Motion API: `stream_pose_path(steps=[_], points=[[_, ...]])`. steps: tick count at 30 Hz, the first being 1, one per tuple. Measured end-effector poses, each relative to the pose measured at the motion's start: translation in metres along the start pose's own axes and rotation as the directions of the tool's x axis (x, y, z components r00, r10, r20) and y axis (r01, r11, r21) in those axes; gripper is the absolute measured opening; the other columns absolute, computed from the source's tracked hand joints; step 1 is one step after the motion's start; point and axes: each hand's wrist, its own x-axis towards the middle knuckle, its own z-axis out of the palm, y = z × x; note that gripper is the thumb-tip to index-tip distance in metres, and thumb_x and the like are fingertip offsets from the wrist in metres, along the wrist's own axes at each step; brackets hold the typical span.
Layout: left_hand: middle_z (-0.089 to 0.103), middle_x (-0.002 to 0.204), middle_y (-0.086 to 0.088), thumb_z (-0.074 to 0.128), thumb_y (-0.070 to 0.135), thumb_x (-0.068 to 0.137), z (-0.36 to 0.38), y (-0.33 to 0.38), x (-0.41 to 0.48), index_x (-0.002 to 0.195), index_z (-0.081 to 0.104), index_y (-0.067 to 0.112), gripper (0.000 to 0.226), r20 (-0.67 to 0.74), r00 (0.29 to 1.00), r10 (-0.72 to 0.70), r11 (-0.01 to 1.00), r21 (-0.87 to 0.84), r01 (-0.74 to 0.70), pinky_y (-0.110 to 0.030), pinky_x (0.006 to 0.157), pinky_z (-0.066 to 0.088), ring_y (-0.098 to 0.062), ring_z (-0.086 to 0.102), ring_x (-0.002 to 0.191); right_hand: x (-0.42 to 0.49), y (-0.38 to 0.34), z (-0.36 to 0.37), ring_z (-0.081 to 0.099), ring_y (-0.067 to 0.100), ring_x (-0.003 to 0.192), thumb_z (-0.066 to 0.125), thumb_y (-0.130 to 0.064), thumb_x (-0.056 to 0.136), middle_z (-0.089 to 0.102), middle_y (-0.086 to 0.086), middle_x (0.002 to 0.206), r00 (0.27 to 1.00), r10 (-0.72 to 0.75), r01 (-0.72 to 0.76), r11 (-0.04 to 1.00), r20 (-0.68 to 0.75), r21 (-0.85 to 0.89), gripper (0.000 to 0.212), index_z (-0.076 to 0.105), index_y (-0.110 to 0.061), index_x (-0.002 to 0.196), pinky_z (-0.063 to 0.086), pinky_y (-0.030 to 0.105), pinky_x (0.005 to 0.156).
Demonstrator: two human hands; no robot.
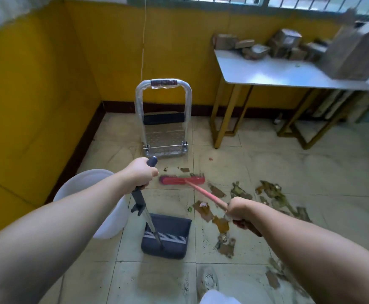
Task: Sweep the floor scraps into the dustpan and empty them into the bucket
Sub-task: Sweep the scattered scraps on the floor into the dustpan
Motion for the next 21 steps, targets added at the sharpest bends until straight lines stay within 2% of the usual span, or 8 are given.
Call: stream_pose_path(steps=[4, 7, 10, 13, 16, 17, 19, 21], points=[[0.044, 0.062, -0.008, 0.051, 0.008, 0.088, -0.001, 0.008, 0.006, 0.083, 0.045, 0.01, 0.008, -0.01, 1.0, -0.008, 1.0, -0.018, 0.007, -0.025, 0.044, 0.035, -0.017, 0.04, 0.046, 0.007, -0.022, -0.006, 0.048, 0.012, 0.052, 0.043, -0.014, 0.098, 0.054, 0.006, 0.081, 0.995, -0.099, 0.101, 0.992, -0.027, 0.078, 0.031, 0.046, -0.004, 0.127, 0.042, 0.021, 0.044], [0.044, 0.062, -0.007, 0.051, 0.008, 0.088, -0.002, 0.017, 0.014, 0.081, 0.044, 0.011, 0.01, -0.032, 0.999, -0.027, 0.999, -0.023, 0.026, -0.023, 0.043, 0.035, -0.016, 0.04, 0.047, 0.029, -0.046, -0.028, 0.049, 0.012, 0.054, 0.043, -0.007, 0.096, 0.052, 0.006, 0.08, 0.99, -0.133, 0.137, 0.987, -0.05, 0.089, 0.029, 0.045, -0.004, 0.125, 0.044, 0.021, 0.047], [0.044, 0.062, -0.005, 0.052, 0.008, 0.089, 0.0, 0.03, 0.029, 0.08, 0.045, 0.012, 0.012, -0.053, 0.996, -0.069, 0.997, -0.04, 0.067, -0.024, 0.042, 0.036, -0.015, 0.04, 0.049, 0.061, -0.068, -0.052, 0.052, 0.013, 0.057, 0.044, -0.007, 0.094, 0.055, 0.008, 0.081, 0.986, -0.162, 0.164, 0.984, -0.036, 0.068, 0.033, 0.045, -0.002, 0.127, 0.048, 0.023, 0.055], [0.043, 0.062, -0.005, 0.052, 0.009, 0.089, 0.003, 0.046, 0.054, 0.082, 0.045, 0.011, 0.011, -0.076, 0.991, -0.114, 0.992, -0.062, 0.11, -0.024, 0.043, 0.035, -0.015, 0.039, 0.049, 0.094, -0.082, -0.081, 0.054, 0.015, 0.065, 0.047, -0.009, 0.095, 0.056, 0.01, 0.091, 0.981, -0.193, 0.194, 0.981, -0.009, 0.009, 0.034, 0.046, 0.0, 0.128, 0.048, 0.024, 0.059], [0.041, 0.061, -0.006, 0.052, 0.01, 0.09, 0.007, 0.067, 0.083, 0.083, 0.044, 0.011, 0.011, -0.093, 0.983, -0.157, 0.985, -0.091, 0.149, -0.024, 0.043, 0.034, -0.015, 0.037, 0.048, 0.121, -0.094, -0.106, 0.046, 0.012, 0.057, 0.042, -0.007, 0.098, 0.051, 0.012, 0.096, 0.968, -0.247, 0.249, 0.966, 0.034, -0.07, 0.038, 0.04, -0.005, 0.135, 0.042, 0.021, 0.05], [0.041, 0.061, -0.006, 0.052, 0.01, 0.089, 0.009, 0.073, 0.093, 0.083, 0.044, 0.011, 0.01, -0.097, 0.981, -0.17, 0.983, -0.093, 0.161, -0.024, 0.044, 0.034, -0.015, 0.037, 0.048, 0.128, -0.097, -0.114, 0.043, 0.011, 0.054, 0.039, -0.006, 0.099, 0.047, 0.012, 0.094, 0.962, -0.266, 0.271, 0.957, 0.054, -0.102, 0.036, 0.039, -0.013, 0.134, 0.04, 0.02, 0.047], [0.042, 0.062, -0.007, 0.052, 0.01, 0.089, 0.01, 0.084, 0.112, 0.085, 0.044, 0.01, 0.008, -0.096, 0.978, -0.187, 0.98, -0.08, 0.18, -0.025, 0.046, 0.035, -0.016, 0.037, 0.048, 0.143, -0.102, -0.125, 0.038, 0.01, 0.05, 0.035, -0.007, 0.1, 0.041, 0.011, 0.085, 0.959, -0.274, 0.28, 0.954, 0.072, -0.111, 0.029, 0.037, -0.026, 0.121, 0.036, 0.019, 0.039], [0.042, 0.063, -0.007, 0.051, 0.009, 0.088, 0.011, 0.09, 0.128, 0.085, 0.045, 0.01, 0.007, -0.082, 0.978, -0.193, 0.981, -0.047, 0.19, -0.025, 0.046, 0.036, -0.016, 0.038, 0.048, 0.158, -0.103, -0.133, 0.037, 0.01, 0.049, 0.036, -0.008, 0.1, 0.044, 0.011, 0.09, 0.964, -0.255, 0.261, 0.961, 0.075, -0.093, 0.033, 0.036, -0.026, 0.128, 0.035, 0.018, 0.037]])
